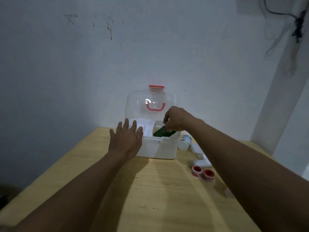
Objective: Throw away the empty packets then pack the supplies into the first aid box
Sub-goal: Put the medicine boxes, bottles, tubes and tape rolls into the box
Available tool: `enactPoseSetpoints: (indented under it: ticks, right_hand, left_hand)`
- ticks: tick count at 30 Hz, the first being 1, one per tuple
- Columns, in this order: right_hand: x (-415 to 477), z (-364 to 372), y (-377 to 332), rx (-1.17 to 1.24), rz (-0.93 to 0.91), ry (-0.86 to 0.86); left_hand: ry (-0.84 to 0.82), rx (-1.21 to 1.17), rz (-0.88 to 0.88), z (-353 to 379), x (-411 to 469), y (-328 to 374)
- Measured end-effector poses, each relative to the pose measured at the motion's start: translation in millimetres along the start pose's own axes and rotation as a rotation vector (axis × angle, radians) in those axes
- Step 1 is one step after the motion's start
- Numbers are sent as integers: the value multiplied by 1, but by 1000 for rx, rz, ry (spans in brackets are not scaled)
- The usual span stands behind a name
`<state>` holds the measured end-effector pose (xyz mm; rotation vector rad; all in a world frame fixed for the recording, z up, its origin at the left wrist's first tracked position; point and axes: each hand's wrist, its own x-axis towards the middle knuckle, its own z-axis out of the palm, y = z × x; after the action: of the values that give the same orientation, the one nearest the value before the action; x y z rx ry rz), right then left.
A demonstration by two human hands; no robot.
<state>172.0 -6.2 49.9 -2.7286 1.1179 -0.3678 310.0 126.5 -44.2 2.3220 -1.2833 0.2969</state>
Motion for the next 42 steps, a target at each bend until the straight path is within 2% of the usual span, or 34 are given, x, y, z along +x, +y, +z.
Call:
enactPoseSetpoints:
  ticks: [6, 11, 17, 20, 28, 32, 42]
  right_hand:
    - [5, 17, 9, -1, -26, -30]
    - [3, 11, 16, 68, -53, 30]
    - [-21, -21, 38, 91, -5, 87]
    - [-32, -27, 59, 74, 55, 87]
    - [-57, -6, 124, -161, 196, -165]
    - [-62, 4, 145, -205, 179, -268]
    - [-48, 12, 166, -129, 223, -264]
  left_hand:
    - [-9, -19, 6, 0, 0, -2]
    - [-19, -12, 5, -2, 1, -2]
    - [171, -5, -36, -3, -4, 16]
    - [142, 37, 18, 5, -7, 25]
    - [130, 60, 45, 18, -9, 19]
    - [159, 50, 36, 20, -9, 22]
    - [204, -18, 20, 22, -10, 24]
